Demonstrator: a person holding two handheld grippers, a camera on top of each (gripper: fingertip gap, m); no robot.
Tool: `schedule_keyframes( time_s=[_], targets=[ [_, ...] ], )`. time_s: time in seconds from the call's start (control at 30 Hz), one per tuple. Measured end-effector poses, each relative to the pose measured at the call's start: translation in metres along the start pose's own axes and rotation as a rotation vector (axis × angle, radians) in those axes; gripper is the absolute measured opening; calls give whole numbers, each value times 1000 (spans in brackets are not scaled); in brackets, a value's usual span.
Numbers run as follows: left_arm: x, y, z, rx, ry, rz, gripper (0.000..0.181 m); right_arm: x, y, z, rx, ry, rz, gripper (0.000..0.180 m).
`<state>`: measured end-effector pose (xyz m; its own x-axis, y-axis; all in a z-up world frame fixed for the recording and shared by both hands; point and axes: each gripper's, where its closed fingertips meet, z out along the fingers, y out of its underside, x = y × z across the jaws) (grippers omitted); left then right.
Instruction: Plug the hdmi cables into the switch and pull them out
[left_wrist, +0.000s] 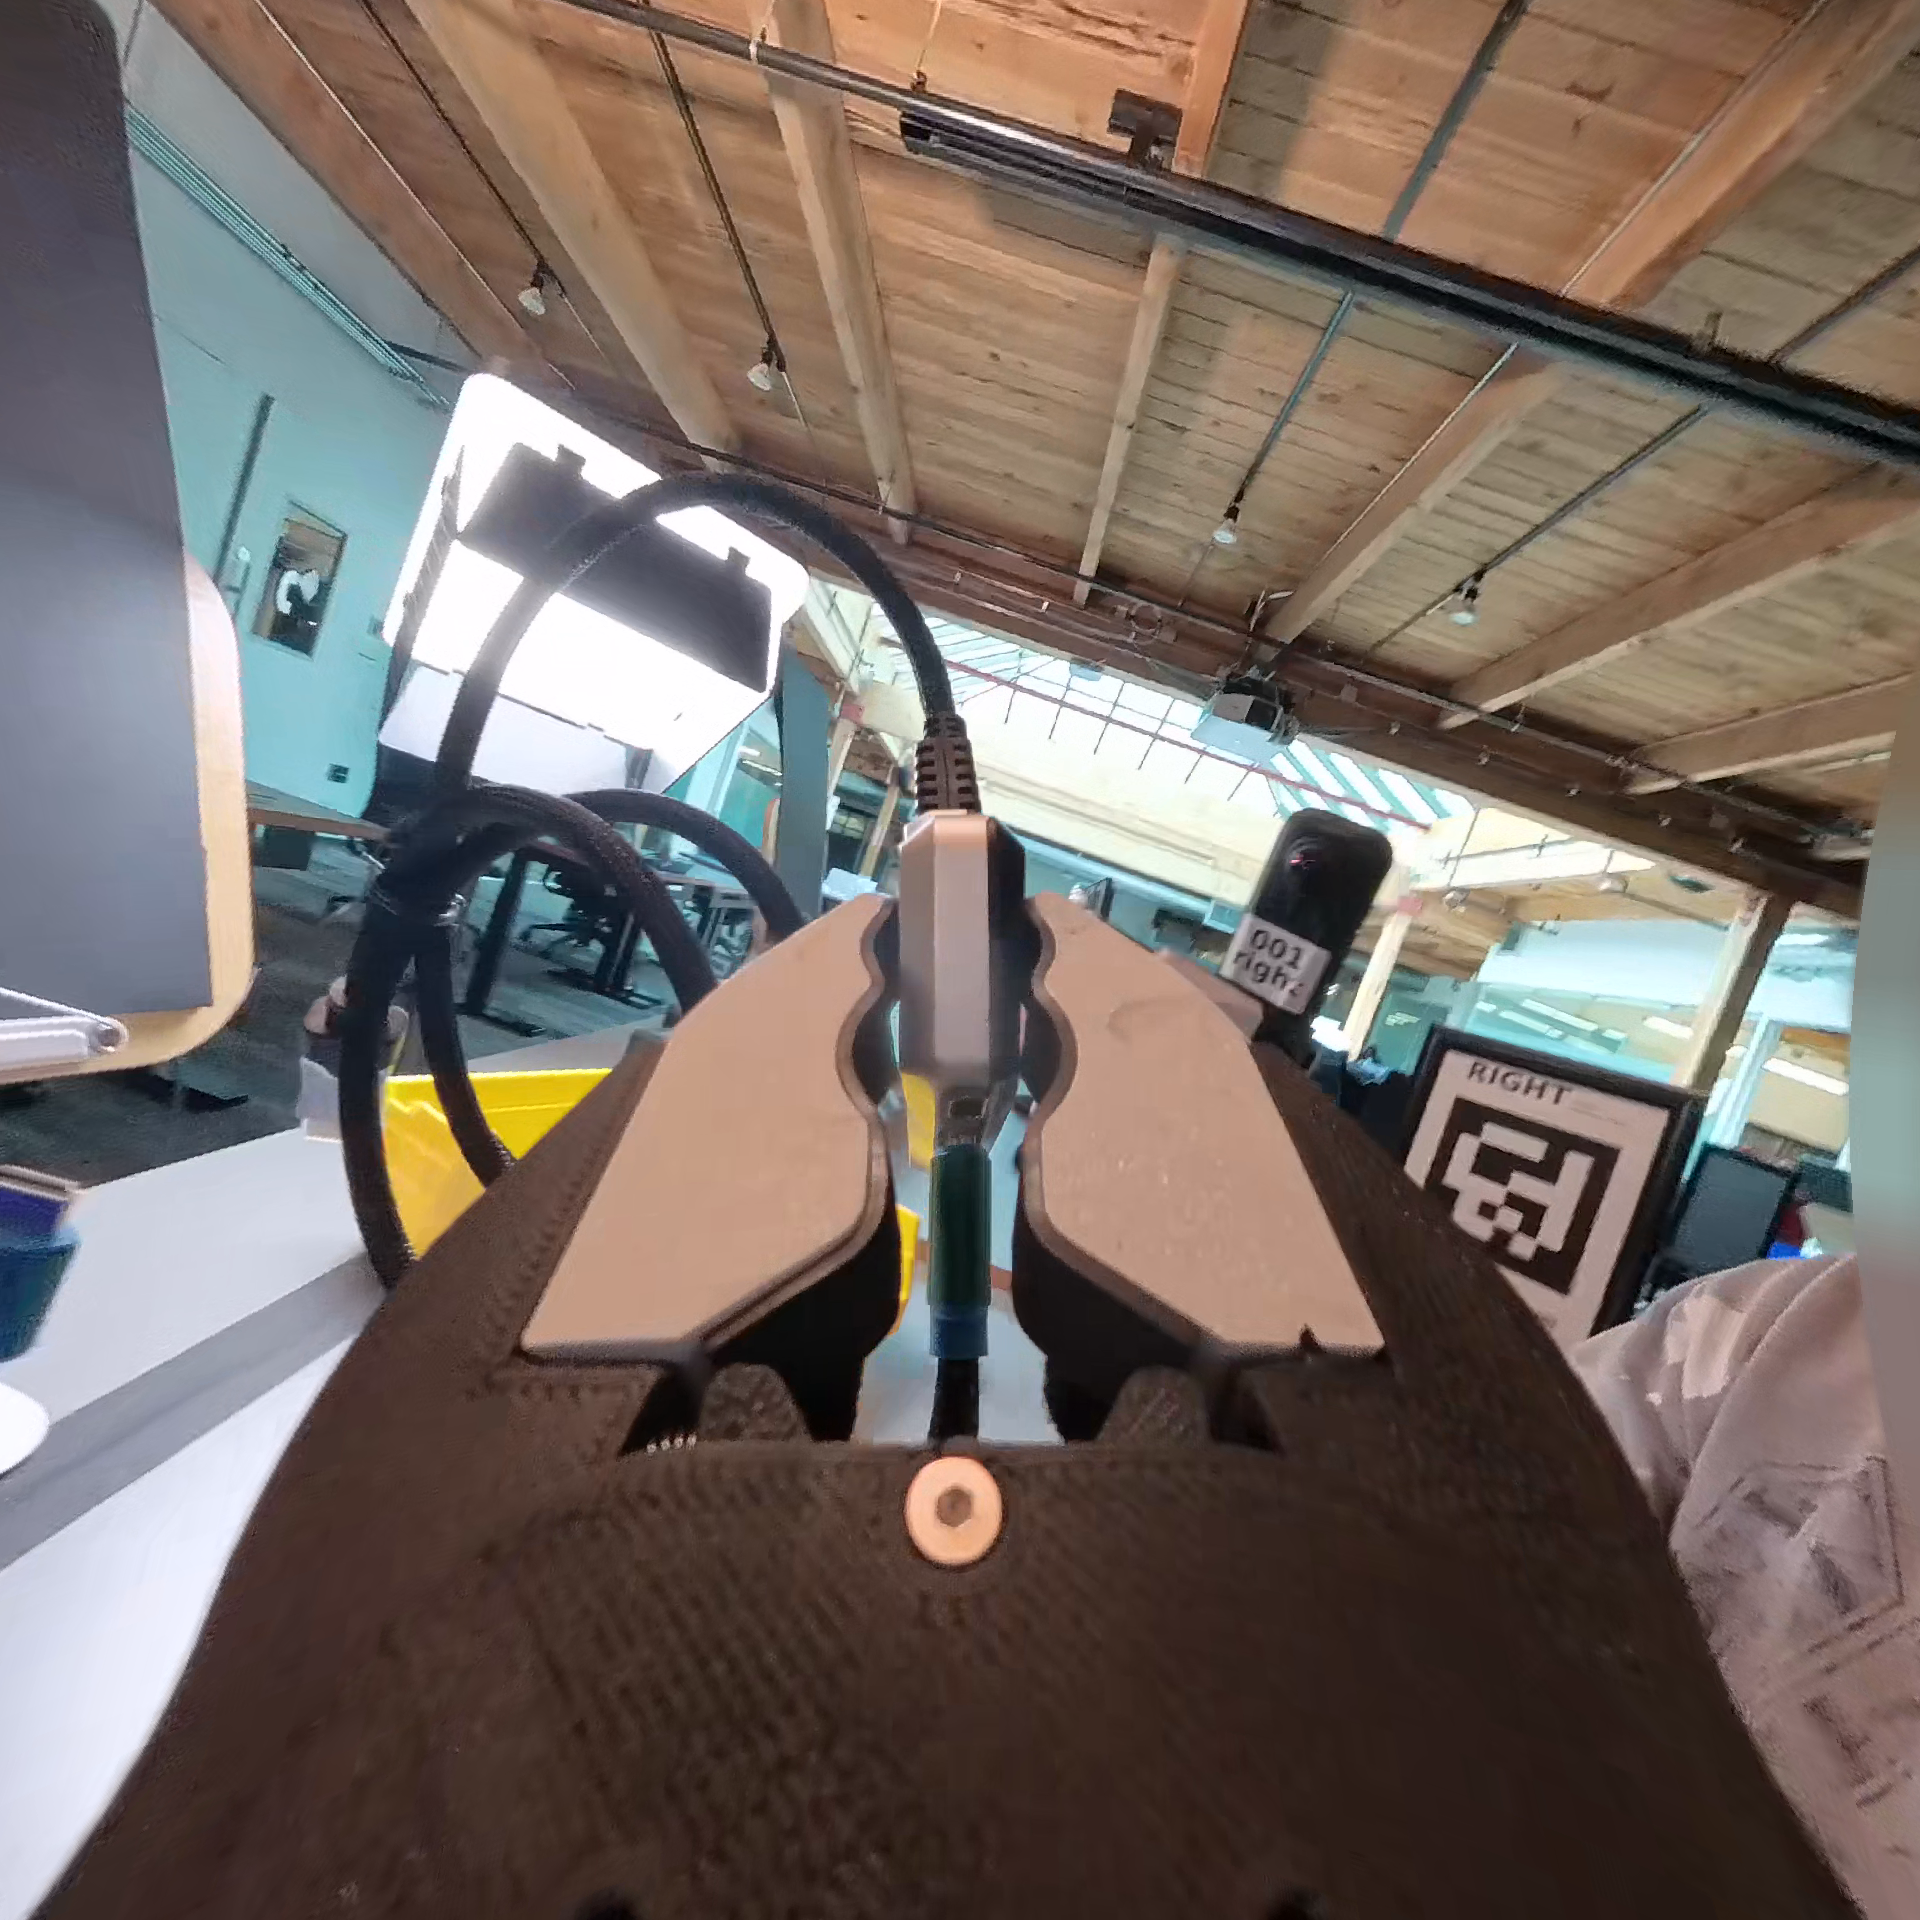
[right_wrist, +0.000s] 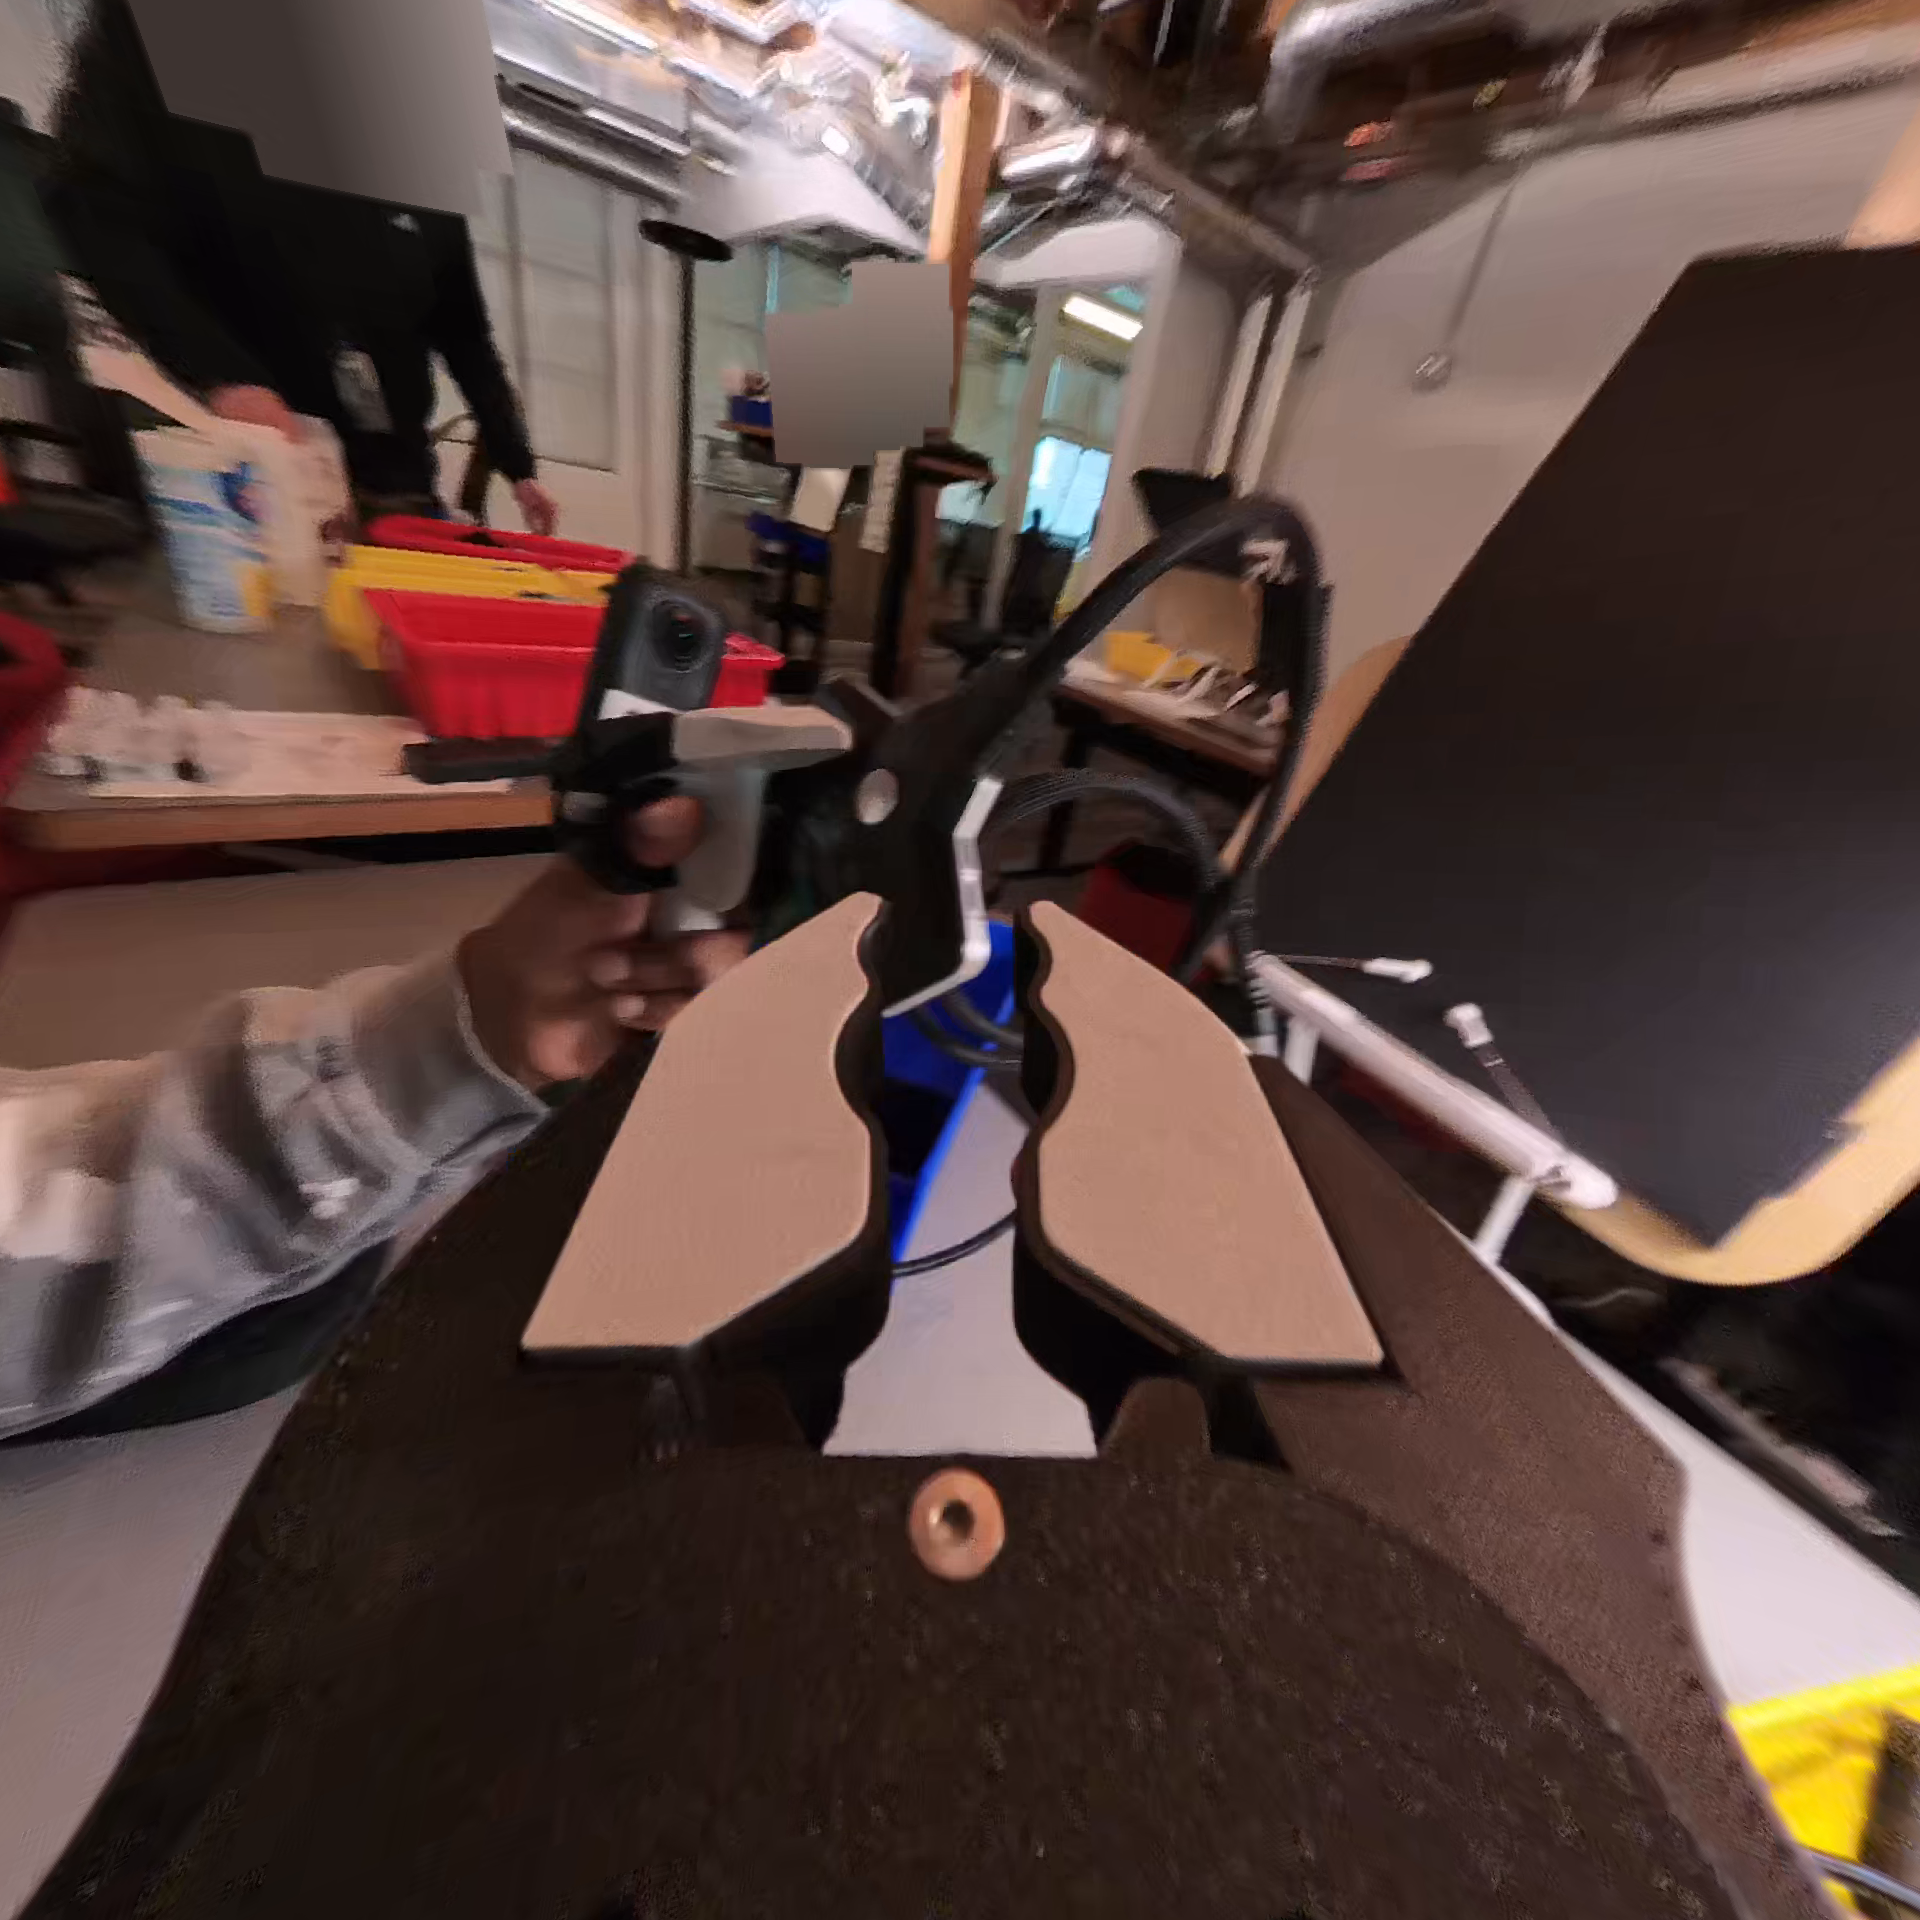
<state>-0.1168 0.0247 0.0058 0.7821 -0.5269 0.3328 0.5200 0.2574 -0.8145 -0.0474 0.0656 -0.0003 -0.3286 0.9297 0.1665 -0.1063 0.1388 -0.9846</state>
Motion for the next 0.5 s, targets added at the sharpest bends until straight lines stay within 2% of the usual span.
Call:
schedule_keyframes(
  time_s=[0.1, 0.17, 0.23, 0.33, 0.43, 0.5],
  targets=[
    [1, 1, 2, 52, 43, -57, 21, -1, 31, 20, -88, -36, 42, 34],
    [6, 2, 4, 85, 75, -77, 21, -12, 42, 32, -68, -156, 168, 42],
    [11, 9, 10, 82, 94, -78, 21, -24, 36, 35, 21, -277, 295, 42],
    [19, 21, 18, 40, 136, -95, 21, -24, 33, 30, 77, -320, 264, 27],
    [19, 34, 18, -125, 150, -85, 21, -24, 39, 20, -29, -363, 215, 24],
    [18, 46, 14, -278, 113, 19, 24, -26, 53, 7, -161, -398, 138, 23]
  ],
)
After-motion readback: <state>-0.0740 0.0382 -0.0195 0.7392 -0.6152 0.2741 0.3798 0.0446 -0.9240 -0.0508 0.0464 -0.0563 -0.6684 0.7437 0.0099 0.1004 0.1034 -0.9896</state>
